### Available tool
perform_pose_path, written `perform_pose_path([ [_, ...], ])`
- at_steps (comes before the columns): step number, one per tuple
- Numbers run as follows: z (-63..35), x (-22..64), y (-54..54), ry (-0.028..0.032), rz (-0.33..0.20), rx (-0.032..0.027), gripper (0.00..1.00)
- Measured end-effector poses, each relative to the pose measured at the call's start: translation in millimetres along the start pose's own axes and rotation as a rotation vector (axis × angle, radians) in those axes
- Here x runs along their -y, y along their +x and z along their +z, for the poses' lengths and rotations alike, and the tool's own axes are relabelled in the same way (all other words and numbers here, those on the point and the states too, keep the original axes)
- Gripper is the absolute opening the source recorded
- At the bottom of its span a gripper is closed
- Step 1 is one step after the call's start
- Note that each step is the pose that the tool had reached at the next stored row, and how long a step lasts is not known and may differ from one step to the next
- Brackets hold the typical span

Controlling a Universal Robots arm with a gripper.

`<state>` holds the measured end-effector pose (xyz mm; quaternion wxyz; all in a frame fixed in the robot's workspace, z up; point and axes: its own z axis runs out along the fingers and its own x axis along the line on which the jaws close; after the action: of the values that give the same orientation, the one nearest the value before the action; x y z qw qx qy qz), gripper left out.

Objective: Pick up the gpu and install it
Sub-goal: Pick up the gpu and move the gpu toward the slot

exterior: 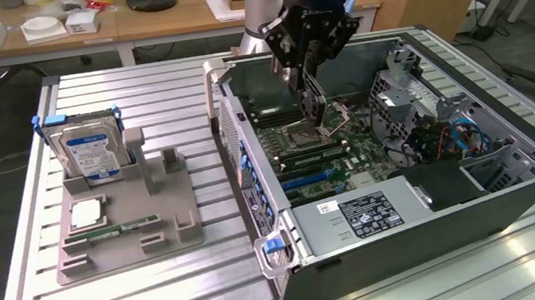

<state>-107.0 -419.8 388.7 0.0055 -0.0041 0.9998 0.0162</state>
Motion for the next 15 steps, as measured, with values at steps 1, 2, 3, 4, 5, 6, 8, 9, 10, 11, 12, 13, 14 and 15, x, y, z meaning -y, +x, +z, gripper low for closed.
perform_pose_path([
  [1, 0.1, 0.0, -0.8, 0.0000, 0.000, 0.0000, 0.26],
  [2, 0.1, 0.0, -1.8, 0.0000, 0.000, 0.0000, 0.26],
  [3, 0.1, 0.0, -2.9, 0.0001, 0.000, 0.0000, 0.26],
  [4, 0.2, 0.1, -4.3, 0.0000, 0.000, 0.0000, 0.26],
  [5, 0.2, 0.1, -5.9, 0.0000, 0.000, 0.0000, 0.26],
  [6, 0.3, 0.1, -7.4, 0.0000, 0.000, 0.0000, 0.26],
  [8, 0.3, 0.2, -10.9, 0.0000, 0.000, -0.0002, 0.26],
  [9, 0.3, 0.2, -12.9, 0.0001, 0.000, -0.0004, 0.26],
  [10, 0.3, 0.2, -15.1, 0.0000, 0.000, -0.0006, 0.26],
  [11, 0.4, 0.3, -17.6, 0.0000, 0.000, -0.0010, 0.26],
  [12, 0.4, 0.3, -20.1, -0.0001, 0.000, -0.0014, 0.26],
  [13, 0.4, 0.3, -22.7, -0.0003, 0.000, -0.0018, 0.26],
  [14, 0.5, 0.4, -25.3, -0.0006, 0.000, -0.0023, 0.26],
  [15, 0.5, 0.4, -28.0, -0.0007, 0.000, -0.0029, 0.26],
])
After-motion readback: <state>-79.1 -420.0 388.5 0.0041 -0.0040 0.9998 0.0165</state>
